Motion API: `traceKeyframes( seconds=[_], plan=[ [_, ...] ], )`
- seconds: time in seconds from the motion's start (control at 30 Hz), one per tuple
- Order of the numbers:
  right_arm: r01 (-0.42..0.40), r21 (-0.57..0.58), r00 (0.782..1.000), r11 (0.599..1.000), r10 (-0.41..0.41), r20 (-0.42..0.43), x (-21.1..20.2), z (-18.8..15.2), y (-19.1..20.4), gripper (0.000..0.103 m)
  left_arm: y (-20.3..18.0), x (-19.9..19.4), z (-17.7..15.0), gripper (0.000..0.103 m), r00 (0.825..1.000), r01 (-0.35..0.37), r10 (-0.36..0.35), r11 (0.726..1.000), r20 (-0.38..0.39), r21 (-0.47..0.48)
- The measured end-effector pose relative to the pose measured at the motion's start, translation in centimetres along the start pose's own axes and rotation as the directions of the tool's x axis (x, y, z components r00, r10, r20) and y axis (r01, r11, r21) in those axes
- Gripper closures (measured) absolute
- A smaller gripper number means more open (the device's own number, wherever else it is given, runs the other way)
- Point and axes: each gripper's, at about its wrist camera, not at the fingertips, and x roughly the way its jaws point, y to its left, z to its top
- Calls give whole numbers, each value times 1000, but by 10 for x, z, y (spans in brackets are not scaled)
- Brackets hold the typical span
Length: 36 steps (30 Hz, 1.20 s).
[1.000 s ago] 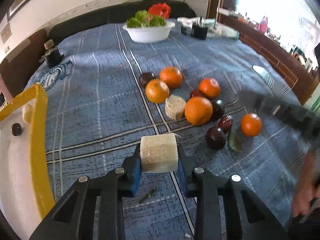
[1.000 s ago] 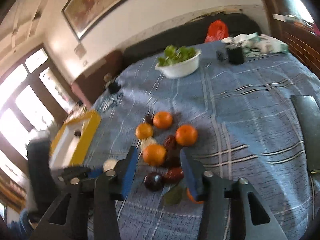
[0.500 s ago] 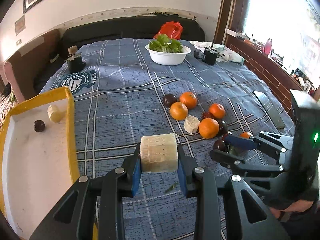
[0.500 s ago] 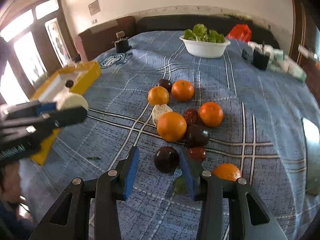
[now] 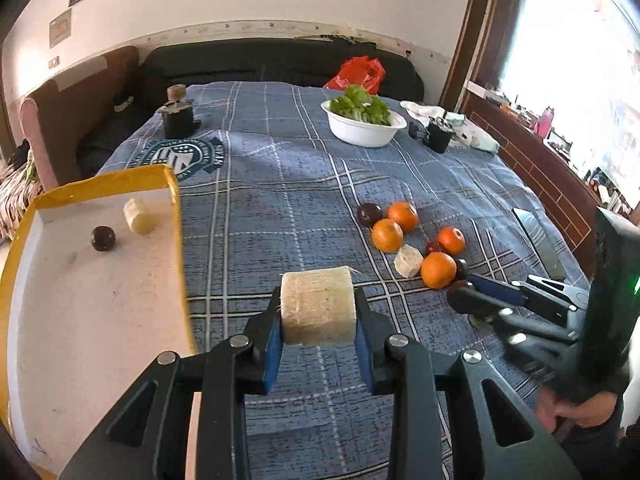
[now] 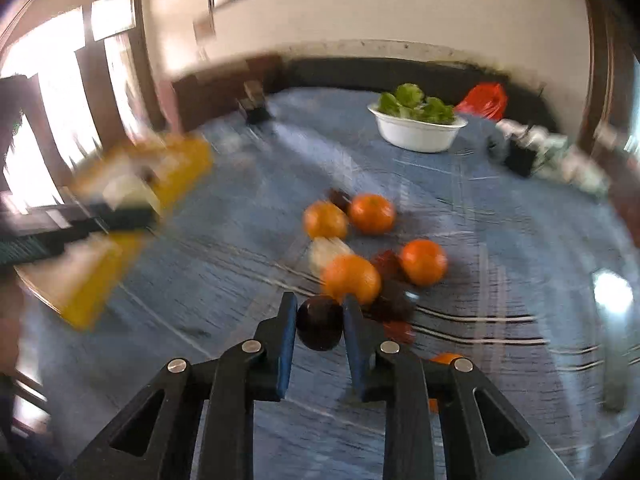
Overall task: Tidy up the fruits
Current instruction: 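Carry both items over the yellow tray and open both tools to release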
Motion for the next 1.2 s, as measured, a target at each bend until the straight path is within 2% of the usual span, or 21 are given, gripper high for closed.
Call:
traceKeyframes(
  seconds=[0.07,0.17,0.3,0.47,0.63,0.77,0.83,0.9,1.0,1.2],
  plan=[
    [-116,93,993,989,113,32,-6,4,-14,78,6,-5,1,73,1000,-2,2,1000,9,-8],
    [-246,187,969,951,240,55,-7,6,-25,77,21,-17,3,73,1000,-13,13,999,26,-30],
    [-334,244,942,910,332,50,-12,14,-13,77,51,-39,4,73,997,-61,63,997,45,-54],
    [-365,186,930,912,366,28,-26,42,32,77,98,-62,8,73,991,-127,129,988,19,-84],
    [-363,150,928,920,371,-33,-2,77,74,77,156,-60,22,73,972,-232,228,966,-49,-116],
    [-355,126,922,926,369,-116,45,100,116,77,189,-38,33,73,963,-253,234,954,-130,-160],
    [-343,118,920,932,359,-159,74,107,132,77,201,-23,36,73,962,-244,216,953,-165,-177],
    [-323,108,921,940,339,-193,102,112,147,77,208,-8,39,73,952,-268,233,947,-199,-175],
    [-289,102,921,952,306,-240,142,117,163,77,218,11,42,73,941,-286,242,942,-236,-175],
    [-216,67,924,974,226,-309,196,115,177,77,227,33,44,73,934,-295,240,935,-263,-195]
  ],
)
